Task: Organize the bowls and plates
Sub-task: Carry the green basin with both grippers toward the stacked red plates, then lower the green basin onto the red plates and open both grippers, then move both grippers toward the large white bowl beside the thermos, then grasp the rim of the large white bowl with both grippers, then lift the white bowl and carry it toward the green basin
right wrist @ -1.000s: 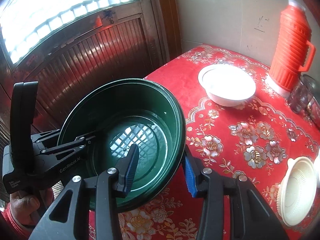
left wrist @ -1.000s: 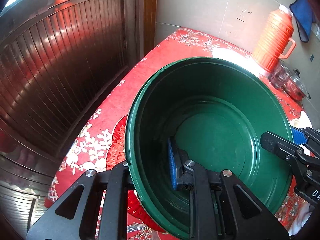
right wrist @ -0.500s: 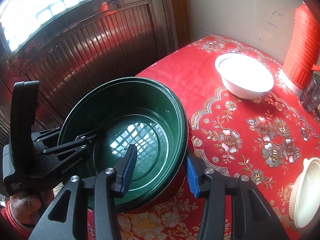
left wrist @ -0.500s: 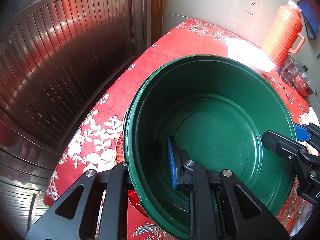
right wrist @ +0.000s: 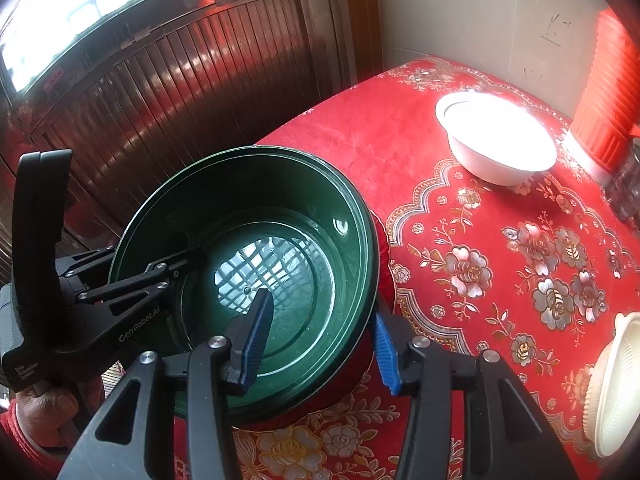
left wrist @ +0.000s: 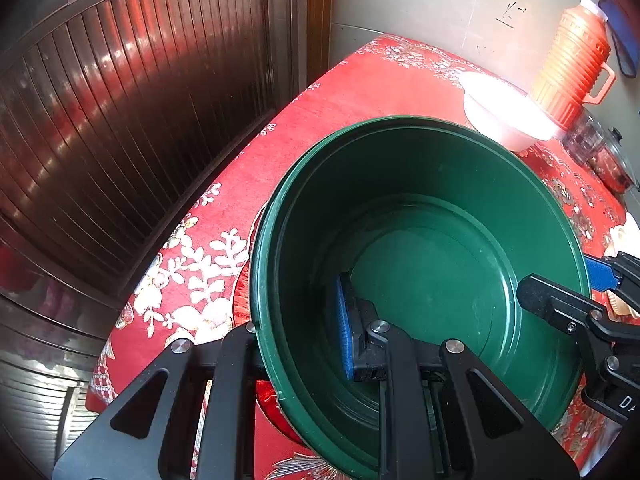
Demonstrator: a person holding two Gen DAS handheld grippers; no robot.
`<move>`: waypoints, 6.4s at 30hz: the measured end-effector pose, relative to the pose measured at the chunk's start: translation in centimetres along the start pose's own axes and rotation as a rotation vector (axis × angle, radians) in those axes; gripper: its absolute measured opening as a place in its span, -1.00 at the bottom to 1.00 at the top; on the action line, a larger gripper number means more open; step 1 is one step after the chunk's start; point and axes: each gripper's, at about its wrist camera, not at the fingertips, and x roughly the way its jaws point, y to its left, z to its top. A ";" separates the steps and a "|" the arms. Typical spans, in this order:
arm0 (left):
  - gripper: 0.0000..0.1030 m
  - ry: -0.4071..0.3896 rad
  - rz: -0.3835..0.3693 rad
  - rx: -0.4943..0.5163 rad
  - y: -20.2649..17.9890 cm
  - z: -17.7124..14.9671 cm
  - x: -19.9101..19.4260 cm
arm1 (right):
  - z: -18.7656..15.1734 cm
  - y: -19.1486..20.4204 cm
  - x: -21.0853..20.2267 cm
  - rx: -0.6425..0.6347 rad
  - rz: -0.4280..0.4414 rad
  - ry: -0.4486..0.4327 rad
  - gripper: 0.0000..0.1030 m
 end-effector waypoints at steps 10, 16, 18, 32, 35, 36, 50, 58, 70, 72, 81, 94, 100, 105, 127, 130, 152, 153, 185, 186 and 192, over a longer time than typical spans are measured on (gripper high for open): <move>-0.69 -0.009 0.006 0.001 0.0 -0.2 0.1 | -0.1 0.1 0.0 0.002 -0.004 0.001 -0.01; -0.54 0.004 -0.049 -0.043 0.7 -0.1 0.2 | 0.0 0.3 0.0 0.004 0.003 0.001 0.01; -0.49 0.006 -0.051 -0.041 0.6 -0.1 0.1 | 0.0 0.3 0.0 0.004 0.005 0.000 0.02; 0.04 -0.058 -0.041 -0.064 1.1 0.2 -1.5 | -0.4 -0.2 -1.7 0.015 -0.005 -0.046 0.29; 0.04 -0.081 -0.012 -0.063 1.0 0.2 -1.8 | -0.4 -0.3 -1.8 0.016 -0.004 -0.048 0.29; 0.04 -0.094 0.003 -0.063 0.9 0.1 -1.9 | -0.4 -0.3 -1.9 0.016 -0.002 -0.048 0.29; 0.04 -0.218 0.040 -0.079 1.2 0.7 -4.7 | -1.1 -1.6 -3.8 0.062 0.015 -0.092 0.41; 0.04 -0.225 0.028 -0.076 0.6 0.5 -5.3 | -1.5 -2.5 -3.9 0.091 0.021 -0.097 0.41; 0.04 -0.243 -0.017 0.000 -3.2 1.6 -6.1 | -2.1 -4.8 -5.3 0.152 0.003 -0.125 0.42; 0.04 -0.239 -0.027 0.021 -4.2 1.7 -6.1 | -2.3 -5.3 -5.7 0.167 -0.001 -0.132 0.42; 0.04 -0.225 -0.093 0.110 -9.3 1.8 -6.1 | -3.5 -7.6 -7.0 0.208 -0.029 -0.139 0.42; 0.04 -0.211 -0.146 0.215 -15.8 2.8 -5.8 | -5.2 -12.4 -9.5 0.297 -0.067 -0.180 0.51; 0.04 -0.189 -0.169 0.236 -17.7 3.9 -5.1 | -4.9 -14.0 -9.5 0.309 -0.075 -0.172 0.51; 0.04 -0.166 -0.206 0.243 -18.8 5.6 -4.8 | -3.8 -15.3 -9.5 0.314 -0.085 -0.173 0.52; 0.04 -0.087 -0.159 0.180 -18.4 15.0 0.4 | 4.6 -20.0 -5.1 0.310 -0.077 -0.150 0.54; 0.04 -0.060 -0.170 0.168 -18.1 15.8 1.1 | 5.1 -20.3 -4.5 0.313 -0.077 -0.143 0.54; 0.04 0.139 -0.165 0.065 -16.8 20.6 9.8 | 9.4 -23.4 2.2 0.377 -0.063 -0.059 0.55; 0.04 0.142 -0.168 0.064 -16.7 20.7 9.9 | 9.6 -23.3 2.4 0.371 -0.068 -0.055 0.55; -0.67 0.167 -0.201 0.106 -17.8 18.9 9.6 | 8.8 -21.8 2.6 0.257 -0.153 -0.061 -0.40; -0.67 0.164 -0.205 0.107 -17.9 18.7 9.2 | 8.6 -21.7 2.3 0.255 -0.155 -0.065 -0.40; -0.67 0.158 -0.241 0.113 -18.2 17.1 6.9 | 6.9 -20.6 0.1 0.246 -0.171 -0.088 -0.35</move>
